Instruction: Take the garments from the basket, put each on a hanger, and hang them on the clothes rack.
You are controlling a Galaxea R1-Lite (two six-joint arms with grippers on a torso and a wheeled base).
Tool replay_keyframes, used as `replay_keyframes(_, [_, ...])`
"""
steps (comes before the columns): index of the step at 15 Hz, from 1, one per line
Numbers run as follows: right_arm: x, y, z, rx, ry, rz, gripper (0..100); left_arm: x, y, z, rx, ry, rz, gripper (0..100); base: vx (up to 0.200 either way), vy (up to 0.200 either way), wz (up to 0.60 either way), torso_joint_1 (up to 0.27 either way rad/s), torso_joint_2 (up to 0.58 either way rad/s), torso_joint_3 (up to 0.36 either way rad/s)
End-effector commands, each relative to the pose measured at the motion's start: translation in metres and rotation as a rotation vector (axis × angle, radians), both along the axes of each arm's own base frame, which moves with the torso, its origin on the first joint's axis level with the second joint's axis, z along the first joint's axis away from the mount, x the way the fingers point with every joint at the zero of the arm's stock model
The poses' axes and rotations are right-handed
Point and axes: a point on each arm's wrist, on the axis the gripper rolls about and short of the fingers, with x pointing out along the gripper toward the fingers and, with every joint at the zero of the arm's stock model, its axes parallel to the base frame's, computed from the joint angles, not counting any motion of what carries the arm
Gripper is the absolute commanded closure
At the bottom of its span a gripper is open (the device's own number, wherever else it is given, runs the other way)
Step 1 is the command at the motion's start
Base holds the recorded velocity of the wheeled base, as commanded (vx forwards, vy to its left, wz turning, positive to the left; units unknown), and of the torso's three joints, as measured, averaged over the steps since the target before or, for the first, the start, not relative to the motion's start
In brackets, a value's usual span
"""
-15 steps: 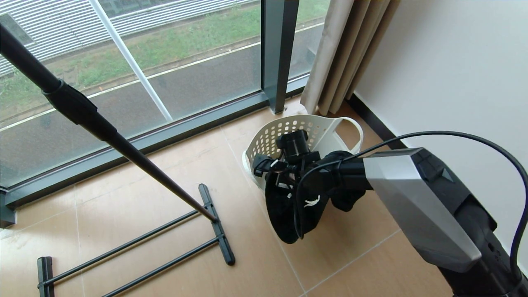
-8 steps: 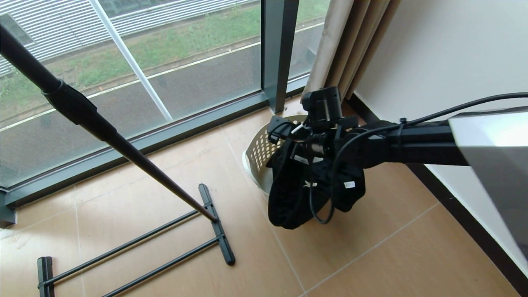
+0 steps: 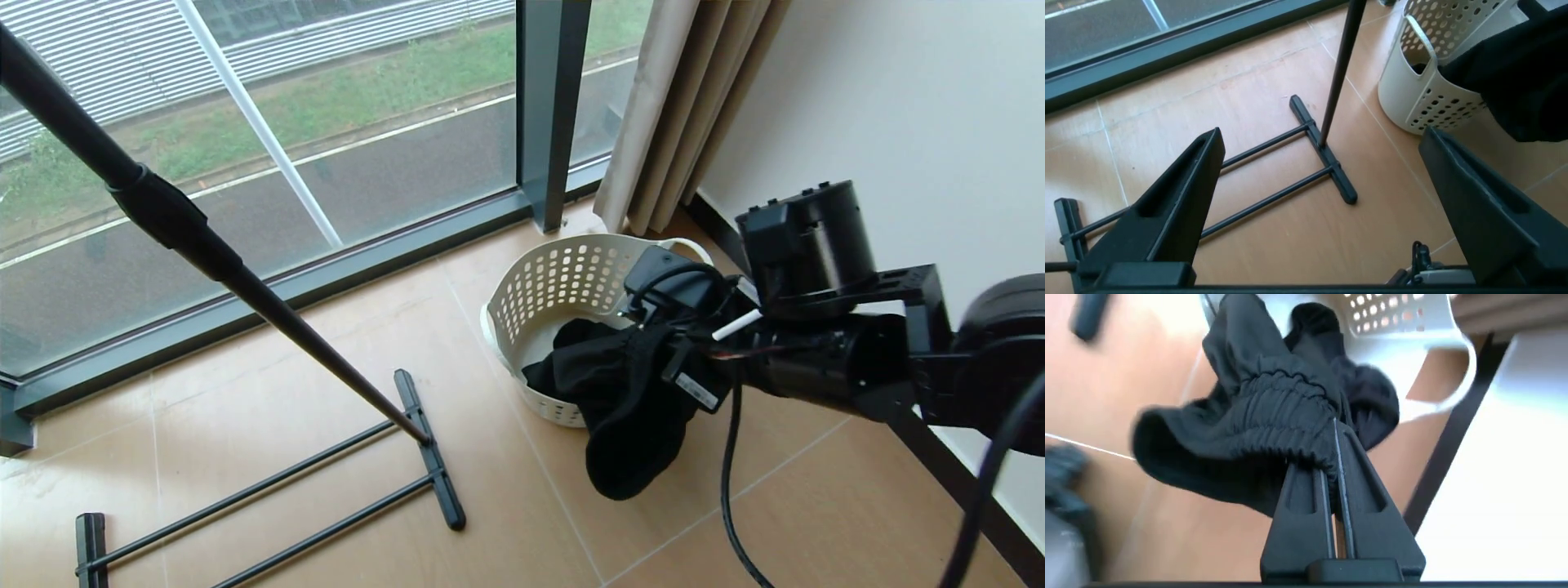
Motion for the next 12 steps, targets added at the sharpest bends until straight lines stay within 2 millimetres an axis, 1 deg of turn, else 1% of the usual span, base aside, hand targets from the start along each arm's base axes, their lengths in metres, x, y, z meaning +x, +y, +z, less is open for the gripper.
replay_keyframes(1, [-0.027,-0.018,0.003,0.11,0.017,-0.048,100,0.0,0.0,0.0,-0.001,0.0,0.0,0,0.0,0.0,0.0,0.002,0.0,0.178])
replay_keyframes(3, [-0.035,-0.022,-0.012,0.23,0.056,-0.113,100,0.0,0.0,0.0,-0.001,0.0,0.0,0,0.0,0.0,0.0,0.0,0.0,0.198])
replay_keyframes(5, [-0.039,-0.025,-0.019,0.275,0.018,-0.107,100,0.0,0.0,0.0,-0.002,0.001,-0.002,0,0.0,0.0,0.0,0.002,0.0,0.198])
replay_keyframes(8, [-0.039,-0.024,-0.018,0.289,-0.001,-0.106,100,0.0,0.0,0.0,-0.004,0.001,0.0,0,0.0,0.0,0.0,-0.001,0.0,0.203])
replay_keyframes(9, [-0.038,-0.024,-0.022,0.283,0.011,-0.104,100,0.0,0.0,0.0,-0.004,0.001,-0.002,0,0.0,0.0,0.0,-0.002,0.0,0.198])
replay_keyframes(12, [-0.037,-0.024,-0.025,0.274,0.017,-0.109,100,0.0,0.0,0.0,-0.004,0.001,-0.002,0,0.0,0.0,0.0,0.011,-0.04,0.163])
